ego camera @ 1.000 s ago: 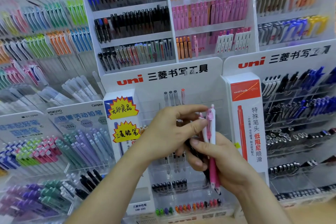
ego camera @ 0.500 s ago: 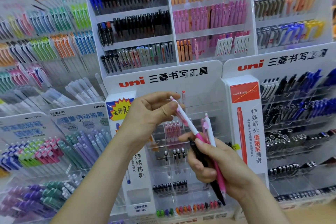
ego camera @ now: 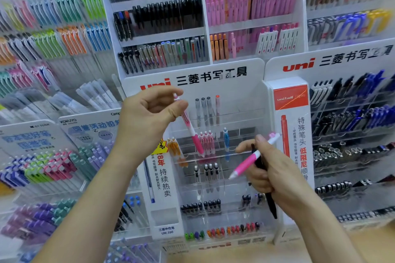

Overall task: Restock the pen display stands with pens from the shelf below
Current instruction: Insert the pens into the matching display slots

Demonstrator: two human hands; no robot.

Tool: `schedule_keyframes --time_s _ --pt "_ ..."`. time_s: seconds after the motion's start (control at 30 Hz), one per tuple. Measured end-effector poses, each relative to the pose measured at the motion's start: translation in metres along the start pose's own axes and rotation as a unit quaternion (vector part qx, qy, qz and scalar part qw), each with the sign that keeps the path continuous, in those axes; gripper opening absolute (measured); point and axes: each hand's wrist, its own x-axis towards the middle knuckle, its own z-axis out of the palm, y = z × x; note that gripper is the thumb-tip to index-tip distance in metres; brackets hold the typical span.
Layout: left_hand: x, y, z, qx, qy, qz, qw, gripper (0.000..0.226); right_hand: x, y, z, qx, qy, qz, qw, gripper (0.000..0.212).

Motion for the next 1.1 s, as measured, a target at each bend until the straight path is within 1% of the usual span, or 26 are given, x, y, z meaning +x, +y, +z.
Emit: schedule_keyframes --time_s 0.07,0.1,0.2,0.3,0.4,0.47,0.5,0.53,0.63,0.67,0.7,0.77,0.8,0.83,0.9,0.93,1.03,1.1 --pt "-0.006 -0.006 -0.002 0.038 -0.001 0.010 0.999 0.021 -0.002 -0.003 -0.003 0.006 0.000 -0.013 1.000 0.026" --pt "-0.009 -0.009 -0.003 0.050 -0.002 0.014 0.999 0.022 -0.002 -0.003 -0.004 0.000 -0.003 -0.023 1.000 0.021" --pt "-0.015 -0.019 -0.005 0.069 -0.001 0.012 0.998 0.023 -0.002 -0.002 -0.008 -0.014 -0.012 -0.039 0.999 0.013" --pt "-0.019 -0.021 -0.005 0.063 0.005 0.019 0.998 0.025 -0.003 -0.001 -0.013 -0.026 -0.015 -0.051 0.998 0.018" --pt "-0.018 -0.014 0.002 -0.020 0.024 0.022 0.999 0.024 -0.002 -0.002 -0.015 -0.023 -0.006 -0.067 0.997 0.020" --pt "-0.014 -0.010 0.010 -0.051 0.033 0.035 0.998 0.024 -0.003 -0.003 -0.019 -0.031 -0.006 -0.074 0.997 0.031" --pt "-0.011 -0.008 0.015 -0.054 0.031 0.046 0.997 0.024 -0.004 -0.004 -0.021 -0.036 -0.005 -0.074 0.997 0.036" --pt "-0.009 -0.007 0.019 -0.049 0.026 0.056 0.997 0.025 -0.005 -0.005 -0.023 -0.040 -0.004 -0.071 0.997 0.037" --pt "-0.003 -0.007 0.031 -0.021 0.021 0.079 0.996 0.031 -0.010 -0.008 -0.025 -0.023 -0.003 -0.060 0.998 0.016" --pt "-0.001 -0.008 0.033 -0.014 0.021 0.084 0.996 0.032 -0.010 -0.010 -0.025 -0.003 0.004 -0.058 0.998 0.013" --pt "0.000 -0.011 0.035 -0.005 0.019 0.088 0.996 0.032 -0.010 -0.011 -0.025 0.019 0.015 -0.055 0.998 0.016" --pt "0.001 -0.015 0.037 0.017 0.013 0.096 0.995 0.031 -0.008 -0.015 -0.024 0.043 0.051 -0.048 0.997 0.034" --pt "0.001 -0.018 0.038 0.029 0.011 0.099 0.995 0.031 -0.005 -0.018 -0.022 0.024 0.071 -0.049 0.996 0.039" --pt "0.001 -0.020 0.039 0.040 0.008 0.103 0.994 0.032 -0.002 -0.022 -0.019 -0.020 0.085 -0.055 0.995 0.039" --pt "0.001 -0.022 0.041 0.067 0.000 0.113 0.991 0.032 0.010 -0.029 -0.011 -0.131 0.097 -0.077 0.984 0.036" --pt "0.001 -0.023 0.042 0.078 -0.006 0.118 0.990 0.033 0.017 -0.032 -0.006 -0.194 0.103 -0.091 0.971 0.031" --pt "0.002 -0.025 0.045 0.092 -0.027 0.124 0.988 0.034 0.041 -0.039 0.009 -0.362 0.130 -0.141 0.912 0.012" --pt "0.002 -0.026 0.047 0.097 -0.037 0.128 0.986 0.035 0.054 -0.036 0.017 -0.441 0.121 -0.148 0.877 0.016"
